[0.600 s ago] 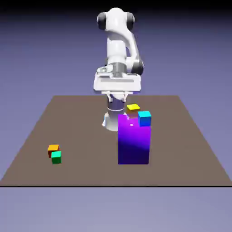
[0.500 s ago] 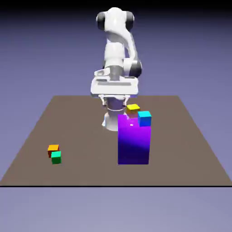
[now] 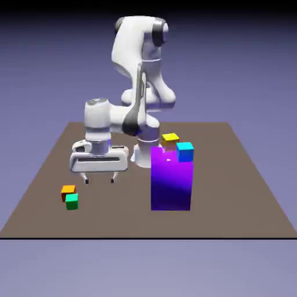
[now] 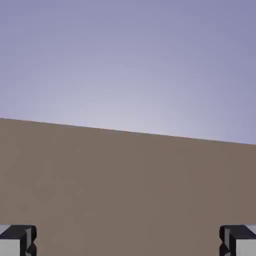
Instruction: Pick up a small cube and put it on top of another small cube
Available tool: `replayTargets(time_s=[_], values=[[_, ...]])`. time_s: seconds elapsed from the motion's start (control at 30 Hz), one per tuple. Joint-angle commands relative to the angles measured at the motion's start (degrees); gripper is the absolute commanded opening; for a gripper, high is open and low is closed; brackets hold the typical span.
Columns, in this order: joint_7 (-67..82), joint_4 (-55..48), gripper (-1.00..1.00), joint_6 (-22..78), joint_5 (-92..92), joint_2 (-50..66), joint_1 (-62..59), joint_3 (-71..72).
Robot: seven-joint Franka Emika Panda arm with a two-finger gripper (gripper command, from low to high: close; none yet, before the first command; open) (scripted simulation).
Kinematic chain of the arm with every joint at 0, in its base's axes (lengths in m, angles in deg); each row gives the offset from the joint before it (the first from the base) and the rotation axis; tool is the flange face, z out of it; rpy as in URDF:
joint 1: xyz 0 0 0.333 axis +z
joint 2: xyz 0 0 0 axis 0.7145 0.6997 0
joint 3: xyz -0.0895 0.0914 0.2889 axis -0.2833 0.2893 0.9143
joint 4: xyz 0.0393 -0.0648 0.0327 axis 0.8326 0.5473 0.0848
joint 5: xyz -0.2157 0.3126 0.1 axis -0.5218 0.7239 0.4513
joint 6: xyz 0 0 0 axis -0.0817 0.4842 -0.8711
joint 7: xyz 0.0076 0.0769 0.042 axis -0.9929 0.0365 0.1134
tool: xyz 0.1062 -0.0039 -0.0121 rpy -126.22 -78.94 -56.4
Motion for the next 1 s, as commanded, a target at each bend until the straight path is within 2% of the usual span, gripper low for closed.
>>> replayTargets(time_s=[0.0, 0.27, 0.47, 0.5, 0.7, 0.87, 0.97], values=[[2.0, -1.0, 0.0, 1.1, 0.6, 2.1, 0.2, -1.5], [16.9, -8.3, 0.0, 9.0, 5.0, 17.6, 1.6, -12.7], [22.2, -9.7, 0.0, 1.2, 13.0, 26.8, -6.3, -3.4], [22.2, -9.7, -1.0, 1.2, 13.0, 26.8, -6.3, -3.4], [15.9, -7.9, -1.0, 9.4, 3.9, 16.5, 1.2, -13.0], [6.4, -4.5, -1.0, 13.5, -7.3, 6.1, -2.8, -16.0], [7.0, -4.1, -1.0, 11.9, -6.2, 7.3, -4.7, -14.4]])
